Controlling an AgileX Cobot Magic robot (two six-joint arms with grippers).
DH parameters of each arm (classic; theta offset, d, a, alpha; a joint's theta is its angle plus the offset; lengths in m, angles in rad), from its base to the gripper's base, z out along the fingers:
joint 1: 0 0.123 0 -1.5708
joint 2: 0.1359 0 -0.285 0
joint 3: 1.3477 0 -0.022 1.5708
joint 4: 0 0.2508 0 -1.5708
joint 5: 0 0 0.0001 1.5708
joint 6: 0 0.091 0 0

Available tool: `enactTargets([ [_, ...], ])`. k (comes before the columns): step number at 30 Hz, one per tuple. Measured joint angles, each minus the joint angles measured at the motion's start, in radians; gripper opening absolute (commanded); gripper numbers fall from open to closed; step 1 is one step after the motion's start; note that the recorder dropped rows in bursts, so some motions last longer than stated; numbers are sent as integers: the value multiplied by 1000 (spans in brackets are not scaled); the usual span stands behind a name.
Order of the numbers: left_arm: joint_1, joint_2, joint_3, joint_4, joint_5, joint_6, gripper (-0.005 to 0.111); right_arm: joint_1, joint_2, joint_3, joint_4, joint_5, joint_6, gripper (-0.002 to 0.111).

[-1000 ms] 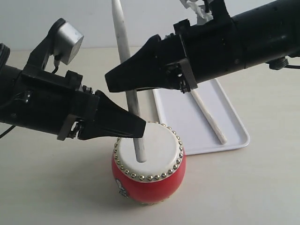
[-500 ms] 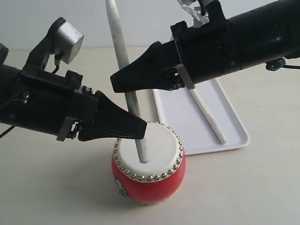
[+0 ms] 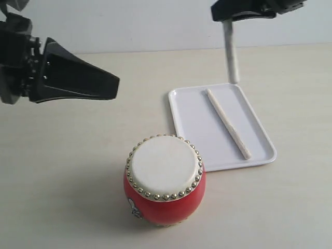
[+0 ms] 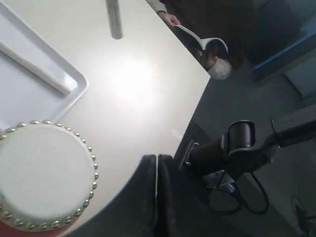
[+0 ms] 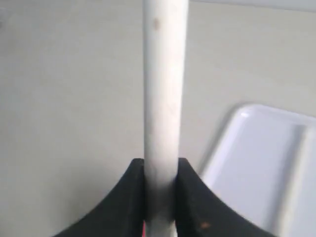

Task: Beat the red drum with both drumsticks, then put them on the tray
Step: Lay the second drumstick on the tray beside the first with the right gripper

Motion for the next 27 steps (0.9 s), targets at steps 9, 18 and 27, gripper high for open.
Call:
enactTargets([
  [9, 43, -199, 0, 245, -41, -169, 0, 99, 299, -147, -566, 238, 352, 0],
  [18, 43, -348, 8, 492, -89, -377, 0, 194, 487, -261, -664, 249, 511, 0],
  [27, 43, -445, 93, 548, -136, -447, 0, 210, 595, -284, -653, 180, 591, 0],
])
